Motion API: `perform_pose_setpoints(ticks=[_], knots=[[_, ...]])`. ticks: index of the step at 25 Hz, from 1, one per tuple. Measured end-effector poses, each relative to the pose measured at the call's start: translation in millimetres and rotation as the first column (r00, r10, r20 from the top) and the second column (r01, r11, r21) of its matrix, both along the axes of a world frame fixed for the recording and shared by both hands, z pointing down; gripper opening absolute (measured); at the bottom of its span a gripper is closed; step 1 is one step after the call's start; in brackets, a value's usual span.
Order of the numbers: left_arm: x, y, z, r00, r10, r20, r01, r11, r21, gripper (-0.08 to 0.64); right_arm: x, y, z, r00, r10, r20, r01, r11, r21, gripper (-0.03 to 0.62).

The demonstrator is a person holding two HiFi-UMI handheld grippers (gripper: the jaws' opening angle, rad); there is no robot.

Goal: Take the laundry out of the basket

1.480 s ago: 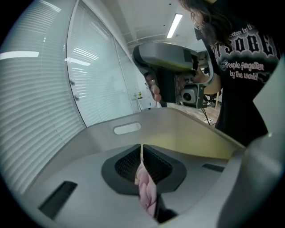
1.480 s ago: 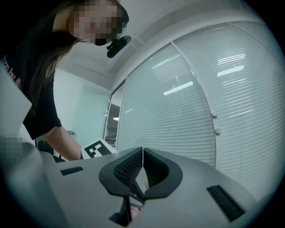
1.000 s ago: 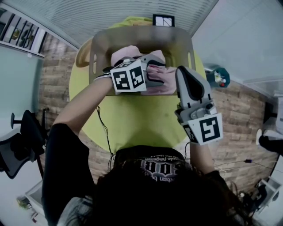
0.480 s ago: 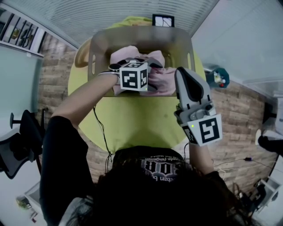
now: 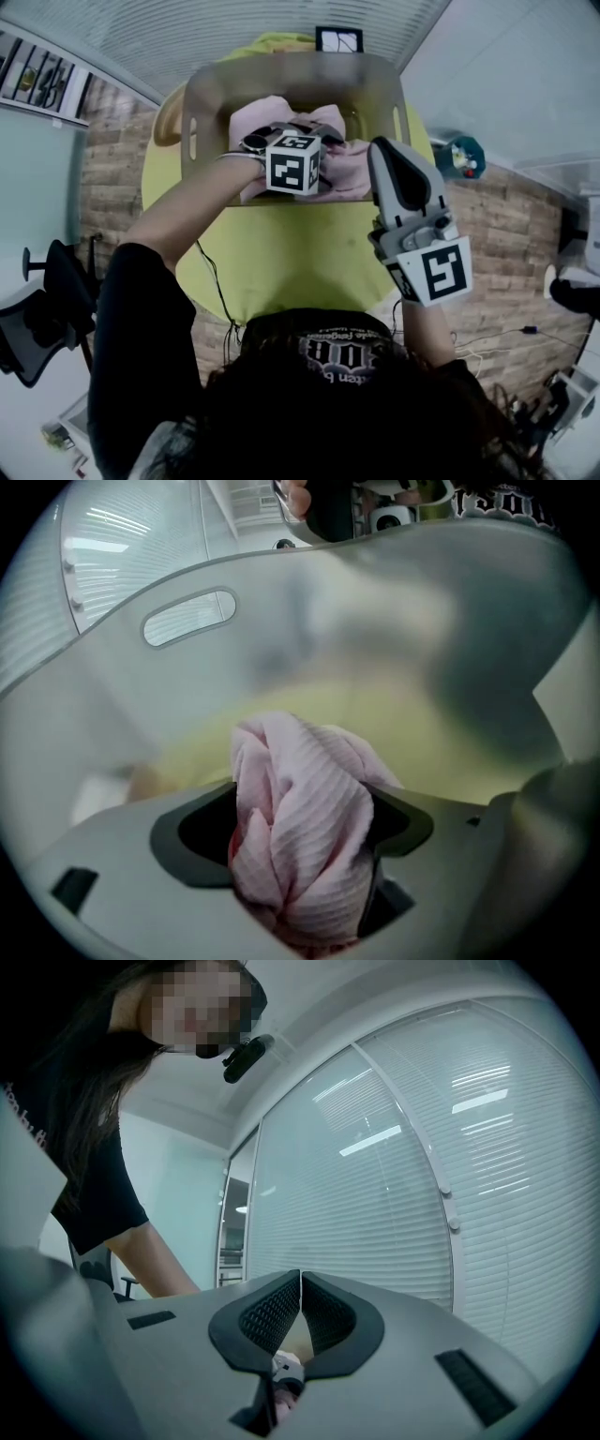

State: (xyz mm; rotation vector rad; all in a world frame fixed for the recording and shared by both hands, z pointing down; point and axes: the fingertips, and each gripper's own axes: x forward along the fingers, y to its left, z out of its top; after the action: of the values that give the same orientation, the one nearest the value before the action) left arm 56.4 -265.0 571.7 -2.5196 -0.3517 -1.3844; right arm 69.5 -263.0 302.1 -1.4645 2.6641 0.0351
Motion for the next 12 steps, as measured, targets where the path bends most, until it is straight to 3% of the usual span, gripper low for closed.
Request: perform_pose_setpoints(ticks=[12], knots=[[-2.3, 4.0, 22.1, 0.993, 0.033, 0.113, -0.038, 0.998, 0.04, 0.395, 0.1, 3.7, -0.7, 1.0, -0.01, 0.021, 0.01, 1.0, -0.007, 0.029]])
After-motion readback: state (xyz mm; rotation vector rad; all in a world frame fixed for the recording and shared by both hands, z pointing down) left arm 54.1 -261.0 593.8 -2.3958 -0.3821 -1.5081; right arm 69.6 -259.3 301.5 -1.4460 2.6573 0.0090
